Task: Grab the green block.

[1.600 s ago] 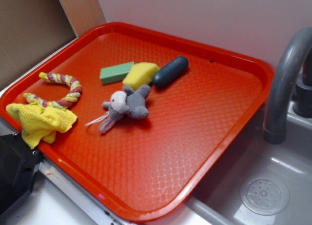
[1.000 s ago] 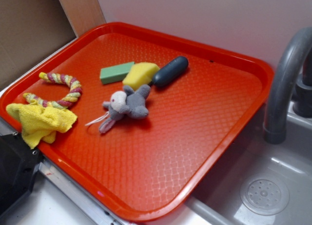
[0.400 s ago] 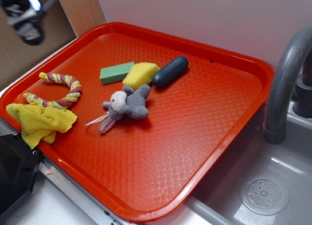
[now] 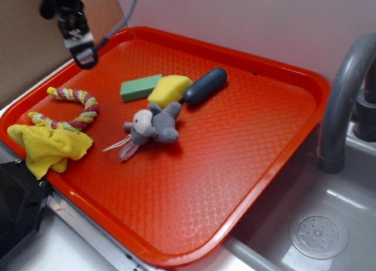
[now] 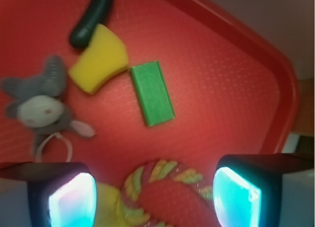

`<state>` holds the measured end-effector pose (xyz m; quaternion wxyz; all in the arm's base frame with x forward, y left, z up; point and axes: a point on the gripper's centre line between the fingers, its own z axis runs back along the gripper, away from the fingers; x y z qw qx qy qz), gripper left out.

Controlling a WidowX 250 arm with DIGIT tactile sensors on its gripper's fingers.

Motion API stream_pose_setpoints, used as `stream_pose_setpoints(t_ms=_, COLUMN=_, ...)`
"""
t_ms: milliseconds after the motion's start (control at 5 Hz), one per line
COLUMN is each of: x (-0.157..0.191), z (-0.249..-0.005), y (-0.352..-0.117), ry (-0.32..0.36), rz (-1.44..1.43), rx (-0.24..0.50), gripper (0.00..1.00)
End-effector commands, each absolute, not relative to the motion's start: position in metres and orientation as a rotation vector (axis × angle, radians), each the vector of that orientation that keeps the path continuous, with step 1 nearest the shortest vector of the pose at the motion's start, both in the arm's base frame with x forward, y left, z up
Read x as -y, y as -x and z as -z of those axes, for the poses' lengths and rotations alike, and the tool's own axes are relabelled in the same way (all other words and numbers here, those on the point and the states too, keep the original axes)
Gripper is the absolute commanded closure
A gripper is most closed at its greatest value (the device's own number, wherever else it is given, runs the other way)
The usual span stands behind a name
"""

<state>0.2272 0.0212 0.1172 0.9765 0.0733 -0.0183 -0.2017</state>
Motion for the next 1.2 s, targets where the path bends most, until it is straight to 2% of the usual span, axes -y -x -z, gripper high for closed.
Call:
stream_pose_setpoints(t_ms=0, x=-0.017, z=-0.081, y=-0.253, ry=-0.19, rz=0.447, rx=-0.021, gripper=0.0)
stream_pose_setpoints(t_ms=400, x=-0.012, z=-0.062, y=-0.259, ry=-0.241, rz=0.492, rx=-0.079, gripper=0.0)
stream_pose_setpoints(t_ms=600, x=-0.016, z=-0.047, y=-0.258, ry=-0.248, rz=0.476, rx=-0.121, gripper=0.0)
stream_pose_setpoints(t_ms=1000, x=-0.033, z=-0.021, y=-0.269, ry=-0.246, rz=0.464, rx=-0.188, gripper=0.0)
